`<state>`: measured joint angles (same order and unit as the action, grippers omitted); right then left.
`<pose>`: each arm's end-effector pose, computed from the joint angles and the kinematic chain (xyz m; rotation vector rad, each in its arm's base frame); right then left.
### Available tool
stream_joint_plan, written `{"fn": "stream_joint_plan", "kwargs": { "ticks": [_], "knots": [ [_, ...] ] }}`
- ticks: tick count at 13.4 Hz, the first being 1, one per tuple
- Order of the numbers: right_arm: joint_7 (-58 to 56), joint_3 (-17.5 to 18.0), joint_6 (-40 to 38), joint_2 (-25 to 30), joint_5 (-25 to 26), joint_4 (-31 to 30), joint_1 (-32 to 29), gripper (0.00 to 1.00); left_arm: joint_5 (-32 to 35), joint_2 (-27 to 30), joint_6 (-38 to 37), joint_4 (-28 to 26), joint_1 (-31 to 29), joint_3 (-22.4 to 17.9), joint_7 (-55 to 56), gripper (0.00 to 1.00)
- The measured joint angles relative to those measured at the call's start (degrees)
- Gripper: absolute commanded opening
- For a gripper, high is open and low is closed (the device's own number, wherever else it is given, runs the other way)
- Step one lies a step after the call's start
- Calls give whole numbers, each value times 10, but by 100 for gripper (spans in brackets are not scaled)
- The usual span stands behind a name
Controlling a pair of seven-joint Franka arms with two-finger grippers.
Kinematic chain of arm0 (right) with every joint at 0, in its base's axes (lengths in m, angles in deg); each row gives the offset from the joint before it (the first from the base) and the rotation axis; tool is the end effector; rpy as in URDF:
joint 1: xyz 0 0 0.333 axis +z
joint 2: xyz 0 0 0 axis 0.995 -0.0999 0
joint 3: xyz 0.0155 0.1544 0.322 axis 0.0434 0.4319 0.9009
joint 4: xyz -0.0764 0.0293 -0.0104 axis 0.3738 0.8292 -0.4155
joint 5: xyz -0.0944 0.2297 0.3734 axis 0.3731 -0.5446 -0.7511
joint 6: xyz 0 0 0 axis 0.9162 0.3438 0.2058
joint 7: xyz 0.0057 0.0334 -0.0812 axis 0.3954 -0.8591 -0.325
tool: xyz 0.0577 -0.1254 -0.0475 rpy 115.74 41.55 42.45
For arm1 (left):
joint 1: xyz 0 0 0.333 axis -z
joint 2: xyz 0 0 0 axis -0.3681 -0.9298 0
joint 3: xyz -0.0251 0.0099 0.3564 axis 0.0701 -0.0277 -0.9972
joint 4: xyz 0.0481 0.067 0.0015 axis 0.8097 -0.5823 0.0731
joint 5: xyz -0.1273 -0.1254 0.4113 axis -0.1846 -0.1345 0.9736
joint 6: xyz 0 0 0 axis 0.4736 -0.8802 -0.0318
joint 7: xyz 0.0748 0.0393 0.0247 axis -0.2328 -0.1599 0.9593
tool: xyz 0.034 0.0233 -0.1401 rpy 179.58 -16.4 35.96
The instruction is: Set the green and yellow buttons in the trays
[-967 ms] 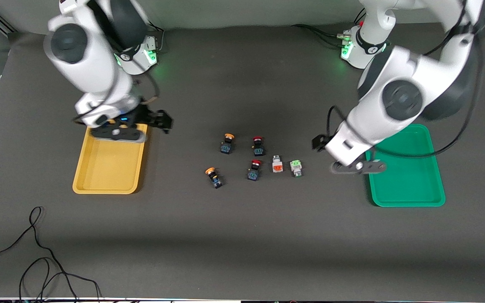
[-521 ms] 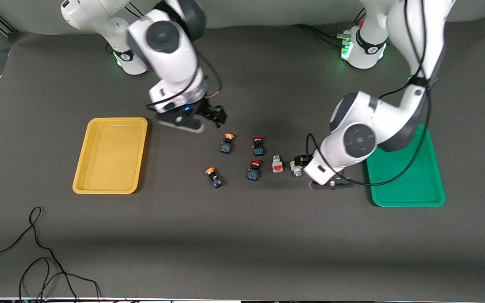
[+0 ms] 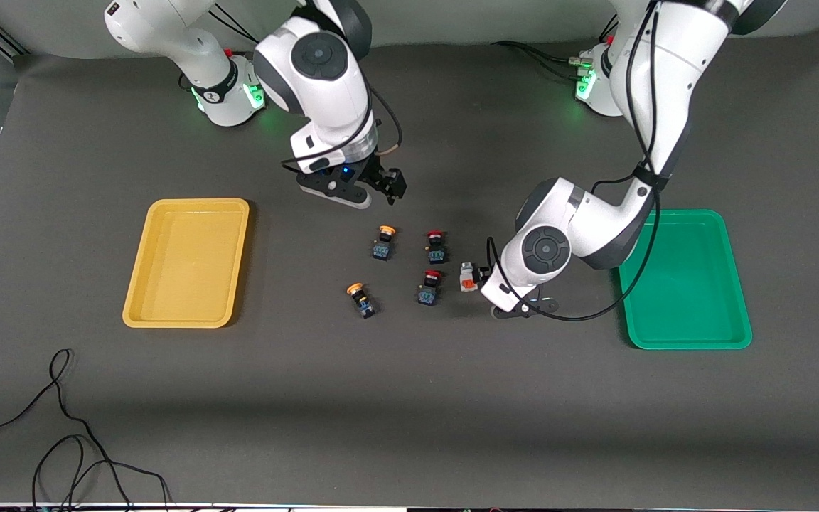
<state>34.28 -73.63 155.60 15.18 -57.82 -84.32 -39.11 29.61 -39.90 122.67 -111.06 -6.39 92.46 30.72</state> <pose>0.4706 0.4672 0.3709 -3.0240 0.6097 -0.0440 0.6121 -0.3623 0.1787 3.0935 0.1955 -0.2886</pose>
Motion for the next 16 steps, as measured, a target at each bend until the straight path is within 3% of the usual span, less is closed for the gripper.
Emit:
{"fn": "stream_joint_plan", "kwargs": {
  "ticks": [4, 7, 8, 9, 10, 14, 16],
  "knots": [
    [14, 0, 159, -28, 39, -109, 4, 100, 19, -10, 58, -39, 0, -2, 0, 97],
    [33, 0, 235, -90, 68, -120, 4, 100, 29, -12, 76, -51, 0, -2, 13, 80],
    [33, -1, 259, -111, 70, -118, 4, 100, 30, -13, 77, -52, 2, -2, 16, 50],
    [34, -1, 273, -131, 75, -110, 4, 100, 31, -13, 78, -52, 3, -1, 18, 8],
    [34, -2, 279, -151, 87, -98, 4, 100, 31, -14, 82, -53, 4, -1, 22, 0],
    [39, -23, 302, -206, 133, -68, 4, 100, 32, -13, 88, -52, 5, -1, 64, 0],
    [39, -25, 308, -215, 134, -64, 4, 81, 32, 1, 80, -47, 5, -2, 71, 0]
  ]
}}
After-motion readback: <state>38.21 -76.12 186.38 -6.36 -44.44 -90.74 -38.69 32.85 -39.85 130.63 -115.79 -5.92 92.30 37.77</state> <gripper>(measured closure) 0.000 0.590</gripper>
